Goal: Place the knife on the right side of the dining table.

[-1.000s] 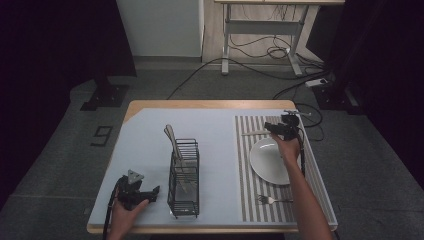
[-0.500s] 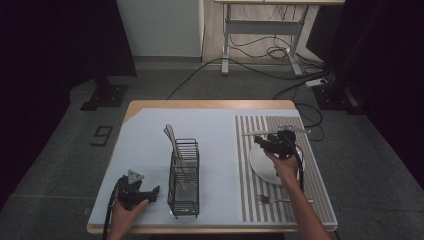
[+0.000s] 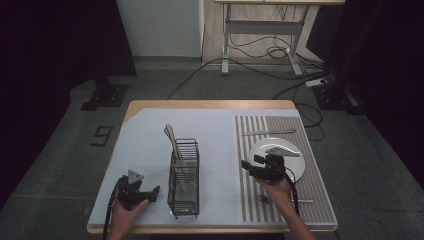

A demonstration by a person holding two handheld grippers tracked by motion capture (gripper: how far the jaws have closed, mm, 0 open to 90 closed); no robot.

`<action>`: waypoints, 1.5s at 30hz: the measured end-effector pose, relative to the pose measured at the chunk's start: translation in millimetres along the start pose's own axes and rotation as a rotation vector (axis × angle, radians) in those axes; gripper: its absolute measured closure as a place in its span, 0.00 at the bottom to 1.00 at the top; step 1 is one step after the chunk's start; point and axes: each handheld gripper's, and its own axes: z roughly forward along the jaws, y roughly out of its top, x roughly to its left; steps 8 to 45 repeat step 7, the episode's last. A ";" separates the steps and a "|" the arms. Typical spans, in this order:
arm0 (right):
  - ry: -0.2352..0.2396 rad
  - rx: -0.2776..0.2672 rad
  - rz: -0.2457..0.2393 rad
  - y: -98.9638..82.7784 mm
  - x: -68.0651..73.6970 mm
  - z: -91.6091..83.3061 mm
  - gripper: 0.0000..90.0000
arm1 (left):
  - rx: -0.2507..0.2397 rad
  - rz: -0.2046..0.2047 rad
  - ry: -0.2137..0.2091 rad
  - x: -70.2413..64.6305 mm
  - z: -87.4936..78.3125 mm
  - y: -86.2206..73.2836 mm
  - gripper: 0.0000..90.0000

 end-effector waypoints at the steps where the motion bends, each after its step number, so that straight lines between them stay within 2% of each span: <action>1: 0.003 0.002 0.001 -3.0 1.2 0.6 0.37 | 0.000 0.000 0.000 0.0 0.0 0.0 0.10; 45: 0.005 -0.001 0.001 -6.1 2.2 0.6 0.37 | 0.000 -0.001 0.000 0.0 0.0 0.0 0.10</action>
